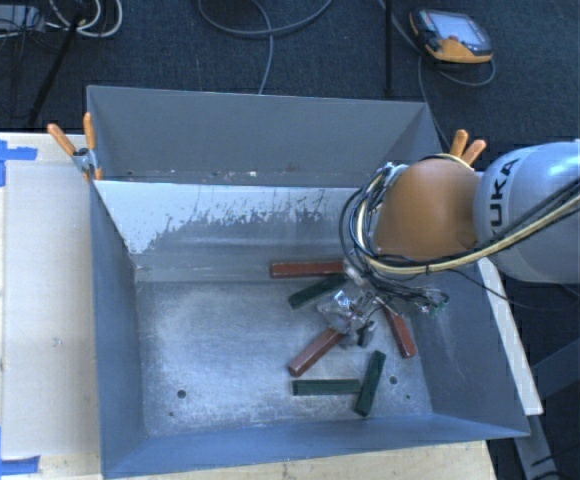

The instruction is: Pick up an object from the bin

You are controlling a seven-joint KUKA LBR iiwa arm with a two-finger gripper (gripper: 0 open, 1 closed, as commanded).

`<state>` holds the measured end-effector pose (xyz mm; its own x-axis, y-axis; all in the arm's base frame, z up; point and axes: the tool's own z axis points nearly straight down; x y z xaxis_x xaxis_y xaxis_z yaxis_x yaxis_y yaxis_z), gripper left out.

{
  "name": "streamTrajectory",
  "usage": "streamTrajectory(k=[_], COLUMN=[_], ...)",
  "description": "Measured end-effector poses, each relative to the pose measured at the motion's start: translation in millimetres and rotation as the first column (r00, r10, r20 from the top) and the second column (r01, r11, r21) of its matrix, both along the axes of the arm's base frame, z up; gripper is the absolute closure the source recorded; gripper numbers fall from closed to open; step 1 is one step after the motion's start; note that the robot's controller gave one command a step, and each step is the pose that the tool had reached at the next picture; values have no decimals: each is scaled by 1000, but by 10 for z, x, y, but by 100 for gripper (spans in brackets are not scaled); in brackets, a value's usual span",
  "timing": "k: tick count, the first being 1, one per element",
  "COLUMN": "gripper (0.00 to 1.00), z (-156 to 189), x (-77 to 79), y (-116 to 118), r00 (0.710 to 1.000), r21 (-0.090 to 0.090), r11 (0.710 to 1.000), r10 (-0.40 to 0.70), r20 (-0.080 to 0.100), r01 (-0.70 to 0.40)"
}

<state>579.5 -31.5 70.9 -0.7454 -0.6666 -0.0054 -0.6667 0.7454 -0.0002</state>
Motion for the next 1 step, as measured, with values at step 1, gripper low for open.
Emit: streamTrajectory(k=[1], gripper=[100], z=[1189], x=[13], y=[13], r00=[1000], r21=[-3], r11=[1000], r10=[-4], r20=[3], r01=[4])
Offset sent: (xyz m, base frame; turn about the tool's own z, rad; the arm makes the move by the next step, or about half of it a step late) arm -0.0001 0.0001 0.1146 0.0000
